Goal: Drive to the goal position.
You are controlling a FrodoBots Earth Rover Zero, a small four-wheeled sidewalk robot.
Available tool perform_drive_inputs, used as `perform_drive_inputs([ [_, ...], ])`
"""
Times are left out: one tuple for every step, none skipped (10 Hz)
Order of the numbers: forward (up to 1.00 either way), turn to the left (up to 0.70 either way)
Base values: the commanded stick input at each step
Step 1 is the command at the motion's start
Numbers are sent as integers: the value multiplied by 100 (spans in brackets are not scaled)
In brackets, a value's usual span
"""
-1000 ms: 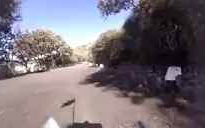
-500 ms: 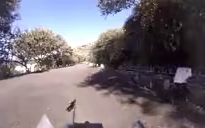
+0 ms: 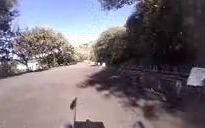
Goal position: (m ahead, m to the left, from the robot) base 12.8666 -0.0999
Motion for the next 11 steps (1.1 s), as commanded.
perform_drive_inputs([
  [50, 0],
  [50, 0],
  [50, 0],
  [50, 0],
  [50, 0],
  [50, 0],
  [50, 0],
  [50, 0],
  [50, 0],
  [50, 0],
  [50, 0],
])
